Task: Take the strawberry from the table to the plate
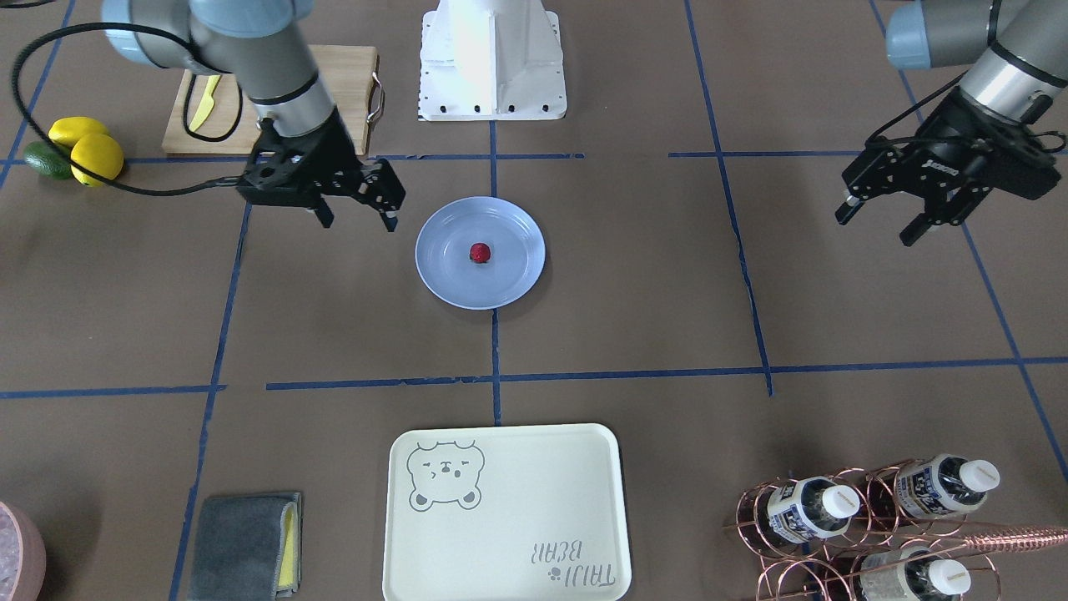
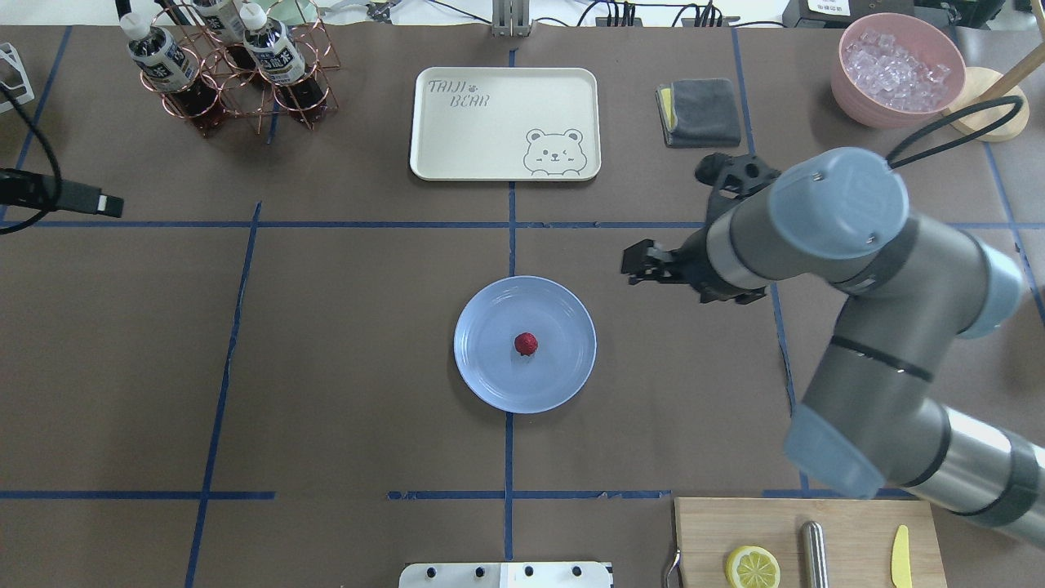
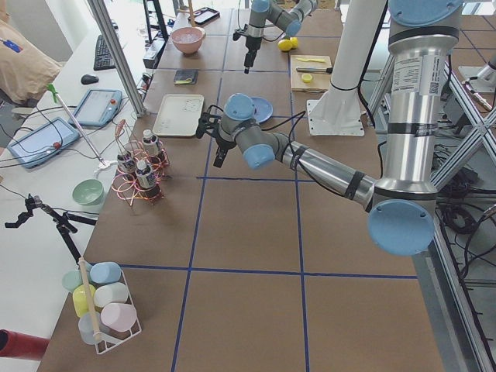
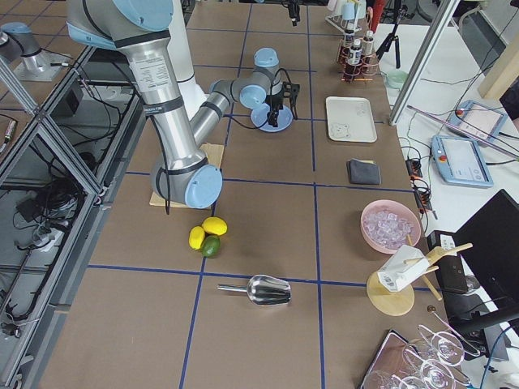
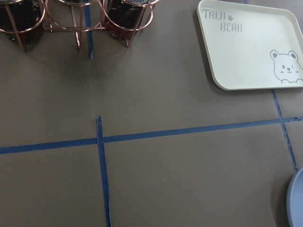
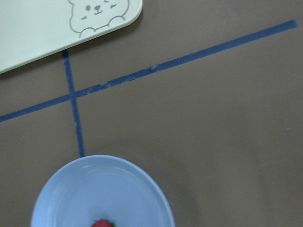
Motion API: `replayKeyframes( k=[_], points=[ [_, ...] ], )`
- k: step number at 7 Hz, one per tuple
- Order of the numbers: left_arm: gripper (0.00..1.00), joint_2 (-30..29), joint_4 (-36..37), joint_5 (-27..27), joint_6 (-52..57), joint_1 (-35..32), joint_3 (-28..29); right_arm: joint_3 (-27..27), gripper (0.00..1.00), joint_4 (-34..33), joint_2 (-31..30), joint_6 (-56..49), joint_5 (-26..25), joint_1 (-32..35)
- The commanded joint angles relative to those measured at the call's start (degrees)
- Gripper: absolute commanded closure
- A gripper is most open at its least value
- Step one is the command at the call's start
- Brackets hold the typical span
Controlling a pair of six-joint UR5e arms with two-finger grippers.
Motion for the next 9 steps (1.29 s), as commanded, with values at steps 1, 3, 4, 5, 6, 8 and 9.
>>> replayKeyframes(
  k=[1,3,4,5,6,8,9],
  points=[
    [0.01,4.8,0.3,-3.6,18.7,-7.4,2.8,1.0,0.00,0.0,-10.9,-22.2,10.6,14.3],
    [0.00,5.1,1.1,-5.5,32.0,-15.3,7.9,0.3,0.00,-0.1,-21.1,-45.1,19.1,28.8],
    [0.00,5.0,4.9,-6.7,38.0,-19.6,8.9,-1.4,0.00,-0.3,-24.3,-54.5,20.8,34.7],
    [0.00,4.3,12.3,-6.7,47.1,-23.3,9.6,-5.0,0.00,-0.3,-25.6,-63.1,23.3,40.1],
    [0.00,2.0,19.9,-6.5,50.7,-24.9,9.6,-9.9,0.00,-0.3,-25.2,-71.1,25.3,45.0],
    [0.00,-0.9,36.2,-6.8,50.9,-26.0,8.1,-13.4,0.00,-0.9,-25.4,-76.8,29.0,49.8],
    [0.00,0.0,42.0,-6.8,50.8,-26.1,8.0,-13.4,0.00,-0.9,-25.6,-76.8,29.8,49.8]
  ],
)
